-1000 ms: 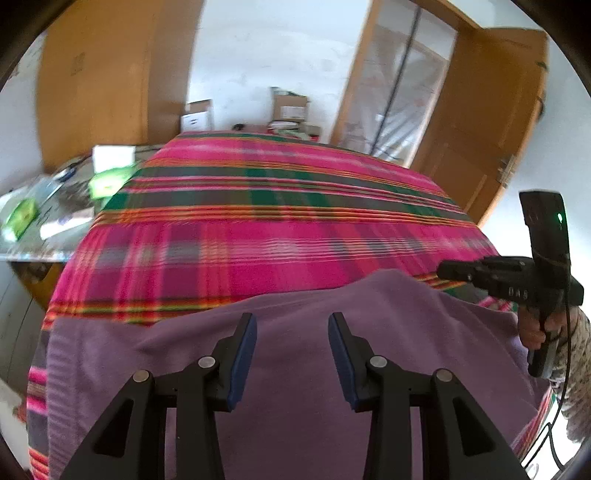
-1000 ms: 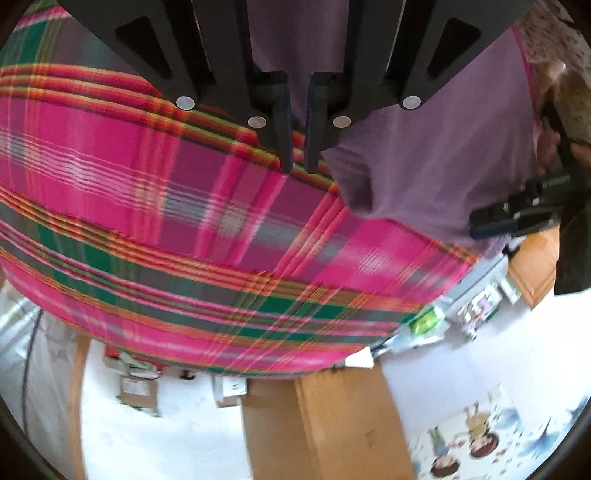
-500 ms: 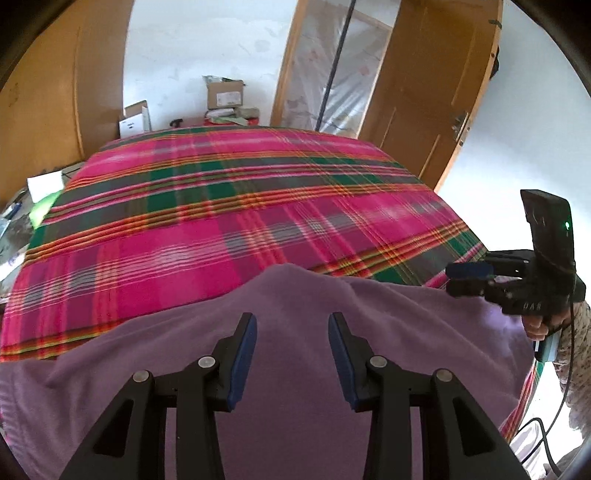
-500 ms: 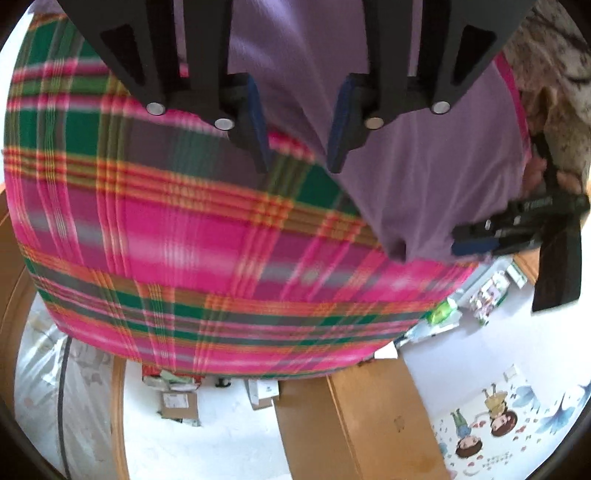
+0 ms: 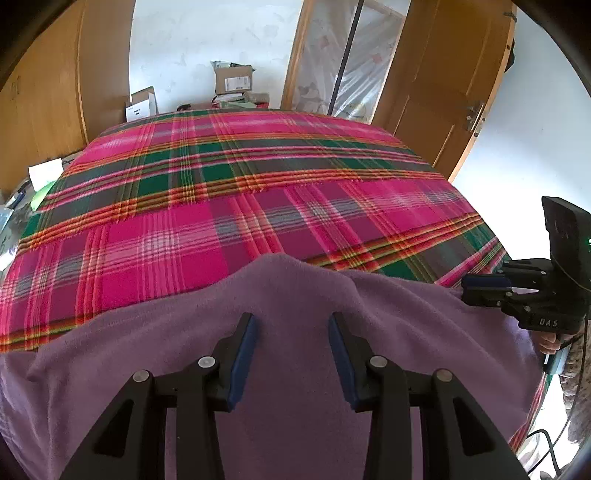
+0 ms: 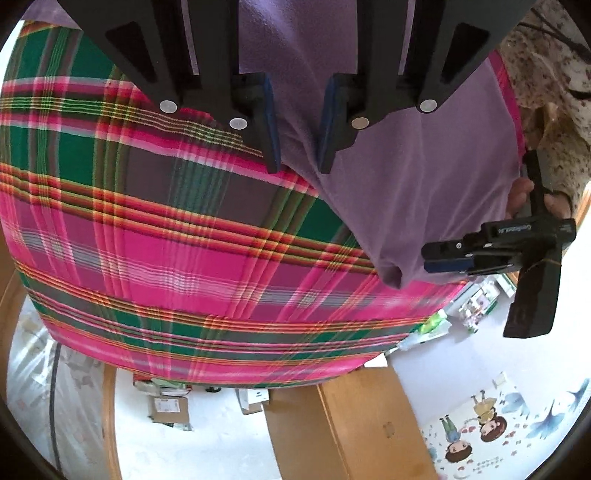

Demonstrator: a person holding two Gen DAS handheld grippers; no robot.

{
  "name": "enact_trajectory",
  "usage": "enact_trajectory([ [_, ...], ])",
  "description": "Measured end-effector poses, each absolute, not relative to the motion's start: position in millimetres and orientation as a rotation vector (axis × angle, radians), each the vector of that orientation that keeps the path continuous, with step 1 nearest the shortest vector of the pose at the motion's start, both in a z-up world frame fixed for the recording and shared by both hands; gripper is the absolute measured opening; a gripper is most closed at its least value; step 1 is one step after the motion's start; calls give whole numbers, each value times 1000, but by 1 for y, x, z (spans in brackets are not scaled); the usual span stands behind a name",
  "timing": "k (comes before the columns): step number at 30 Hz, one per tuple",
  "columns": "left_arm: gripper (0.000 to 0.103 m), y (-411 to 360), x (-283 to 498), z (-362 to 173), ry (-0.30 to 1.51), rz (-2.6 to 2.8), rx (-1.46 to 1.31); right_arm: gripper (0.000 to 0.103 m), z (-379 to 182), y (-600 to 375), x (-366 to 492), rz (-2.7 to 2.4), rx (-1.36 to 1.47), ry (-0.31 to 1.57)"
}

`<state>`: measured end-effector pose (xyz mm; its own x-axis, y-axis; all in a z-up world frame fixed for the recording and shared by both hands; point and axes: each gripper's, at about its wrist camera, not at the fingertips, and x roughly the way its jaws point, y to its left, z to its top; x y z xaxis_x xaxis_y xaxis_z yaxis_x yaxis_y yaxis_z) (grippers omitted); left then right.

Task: Fold clothes
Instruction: 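Pull the held purple fabric across the bed with the right gripper, then open, then grasp the purple pants waistband with both grippers side by side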

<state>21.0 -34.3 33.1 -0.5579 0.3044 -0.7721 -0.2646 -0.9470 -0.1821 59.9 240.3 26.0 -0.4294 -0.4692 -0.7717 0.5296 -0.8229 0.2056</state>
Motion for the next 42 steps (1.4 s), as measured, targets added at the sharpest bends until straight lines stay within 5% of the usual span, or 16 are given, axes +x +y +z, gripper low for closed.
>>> enact_trajectory([
  [3,41,-33,23,29,-43,2518,-1270,17,23,240,61,-2244,1191,100],
  [4,41,-33,24,29,-40,2518,-1274,5,23,240,62,-2249,1187,106],
  [12,41,-37,33,27,-39,2536,-1286,0,24,257,57,-2413,1192,113],
  [42,41,-56,186,23,218,2444,-1194,21,13,248,235,-2387,1080,138],
])
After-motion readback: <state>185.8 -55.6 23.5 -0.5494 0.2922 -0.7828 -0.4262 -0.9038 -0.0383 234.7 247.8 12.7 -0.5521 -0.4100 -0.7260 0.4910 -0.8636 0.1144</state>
